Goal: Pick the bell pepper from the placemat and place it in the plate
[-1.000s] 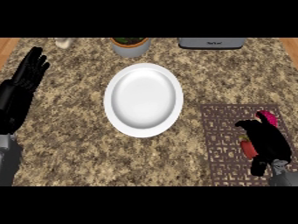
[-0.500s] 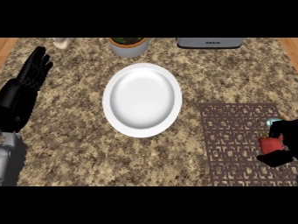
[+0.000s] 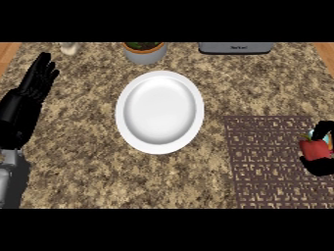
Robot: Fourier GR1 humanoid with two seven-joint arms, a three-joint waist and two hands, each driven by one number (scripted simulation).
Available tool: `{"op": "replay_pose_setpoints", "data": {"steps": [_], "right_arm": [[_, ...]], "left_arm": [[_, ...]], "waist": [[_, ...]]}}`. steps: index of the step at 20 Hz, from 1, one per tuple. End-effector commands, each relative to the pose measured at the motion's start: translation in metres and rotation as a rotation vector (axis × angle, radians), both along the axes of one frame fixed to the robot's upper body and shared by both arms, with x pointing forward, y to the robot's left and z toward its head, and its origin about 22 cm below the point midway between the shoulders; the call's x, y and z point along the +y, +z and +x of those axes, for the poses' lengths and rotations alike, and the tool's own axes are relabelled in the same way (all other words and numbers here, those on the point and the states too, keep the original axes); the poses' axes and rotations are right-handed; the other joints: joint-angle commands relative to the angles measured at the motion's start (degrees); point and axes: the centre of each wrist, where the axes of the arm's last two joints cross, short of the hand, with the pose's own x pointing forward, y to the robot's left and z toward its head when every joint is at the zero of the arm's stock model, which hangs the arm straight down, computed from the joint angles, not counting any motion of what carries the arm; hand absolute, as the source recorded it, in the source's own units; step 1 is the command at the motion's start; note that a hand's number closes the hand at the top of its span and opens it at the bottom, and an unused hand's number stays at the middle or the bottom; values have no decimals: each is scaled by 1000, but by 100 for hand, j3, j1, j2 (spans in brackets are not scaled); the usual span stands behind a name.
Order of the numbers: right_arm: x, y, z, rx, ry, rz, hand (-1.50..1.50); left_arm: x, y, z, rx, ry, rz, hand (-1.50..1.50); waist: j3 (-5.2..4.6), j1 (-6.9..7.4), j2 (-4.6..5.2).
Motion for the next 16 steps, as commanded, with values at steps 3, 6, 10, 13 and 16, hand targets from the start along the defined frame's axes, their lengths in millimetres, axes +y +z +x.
{"op": "replay_pose_setpoints", "data": {"steps": [3, 6, 10, 13, 16], "right_arm": [[33, 44, -11, -195, 192, 133, 150], [70, 64, -18, -278, 302, 270, 150], [92, 75, -16, -333, 372, 406, 150], [139, 97, -6, -335, 419, 431, 150], [142, 111, -4, -287, 427, 434, 150]], "left_arm": [[25, 3, 3, 20, 18, -6, 0], [10, 3, -4, 13, 6, 8, 0], [-9, 1, 9, 10, -2, -7, 0], [-3, 6, 9, 19, -14, -9, 0], [-4, 1, -9, 5, -19, -11, 0]], "waist": [[2, -58, -11], [1, -34, -36], [6, -13, 8], [3, 60, 14], [6, 55, 10]]}}
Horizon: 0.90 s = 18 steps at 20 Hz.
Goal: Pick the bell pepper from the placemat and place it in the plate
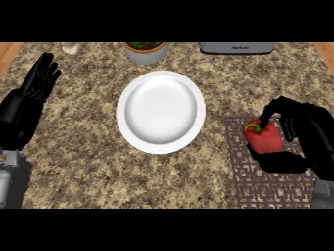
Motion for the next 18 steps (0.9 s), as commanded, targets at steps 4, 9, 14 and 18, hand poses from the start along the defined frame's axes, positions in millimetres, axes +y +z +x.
{"op": "replay_pose_setpoints", "data": {"steps": [4, 9, 14, 18], "right_arm": [[87, 40, 32, -4, 75, 10, 150], [120, 26, 47, 52, 118, 89, 150], [160, -12, 85, 83, 89, 98, 150], [177, -18, 107, 122, 43, 70, 150]], "left_arm": [[0, 6, -2, 5, -15, 10, 0], [5, -11, 14, 0, -6, -2, 0], [-4, -8, 12, 1, -10, 10, 0], [-5, -8, -2, 2, -27, 16, 0]], "waist": [[0, 109, 12], [2, 24, 23], [4, 113, 41], [4, 133, 33]]}}
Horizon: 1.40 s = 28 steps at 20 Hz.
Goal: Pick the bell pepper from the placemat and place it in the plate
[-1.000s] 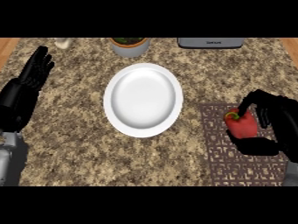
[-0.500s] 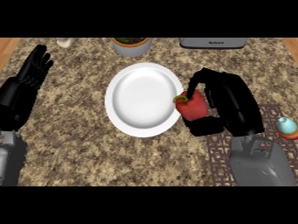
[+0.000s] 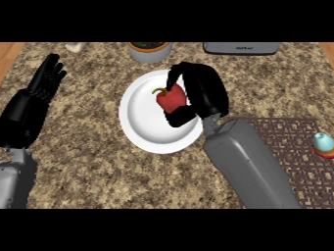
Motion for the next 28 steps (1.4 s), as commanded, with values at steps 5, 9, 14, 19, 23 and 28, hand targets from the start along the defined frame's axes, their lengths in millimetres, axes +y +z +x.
{"op": "replay_pose_setpoints", "data": {"steps": [5, 9, 14, 19, 23, 28], "right_arm": [[35, -27, 48, 18, -64, -96, 150], [27, -64, 52, 98, -16, -126, 150], [26, -75, 55, 148, -134, 2, -150], [23, -78, 56, 153, -69, 152, -150], [31, -57, 60, 50, -94, 293, -150], [26, -51, 63, 5, -106, 495, -150]], "left_arm": [[7, 1, 10, -13, -24, 14, 0], [4, 15, 16, -15, -41, -14, 0], [-26, 15, 16, -42, -63, 10, 0], [-23, 14, 16, -18, -107, 3, 0], [-15, 18, 24, -25, -62, 0, 0], [-11, 8, 22, -15, -59, 10, 0]], "waist": [[-1, 119, 40], [1, 189, 71], [4, 296, 74], [9, 462, 121], [8, 405, 111], [8, 302, 101]]}}
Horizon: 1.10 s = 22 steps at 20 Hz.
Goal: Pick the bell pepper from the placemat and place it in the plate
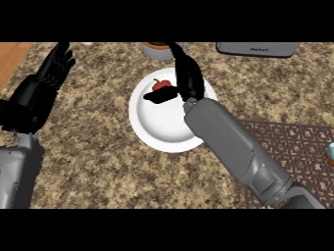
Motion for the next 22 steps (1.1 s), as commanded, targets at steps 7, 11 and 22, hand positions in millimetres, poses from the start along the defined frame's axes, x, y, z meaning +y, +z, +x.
{"op": "replay_pose_setpoints", "data": {"steps": [7, 11, 22], "right_arm": [[-36, 5, 18, -27, -64, 285, -150], [-75, 6, 21, -46, -81, 336, -150], [-204, -29, -11, -58, -15, 279, -150]], "left_arm": [[30, -27, -23, 4, 75, 14, 0], [31, -5, -18, 7, 70, 8, 0], [19, -5, -25, 12, 99, 7, 0]], "waist": [[-6, -391, -99], [-5, -474, -125], [-6, -509, -136]]}}
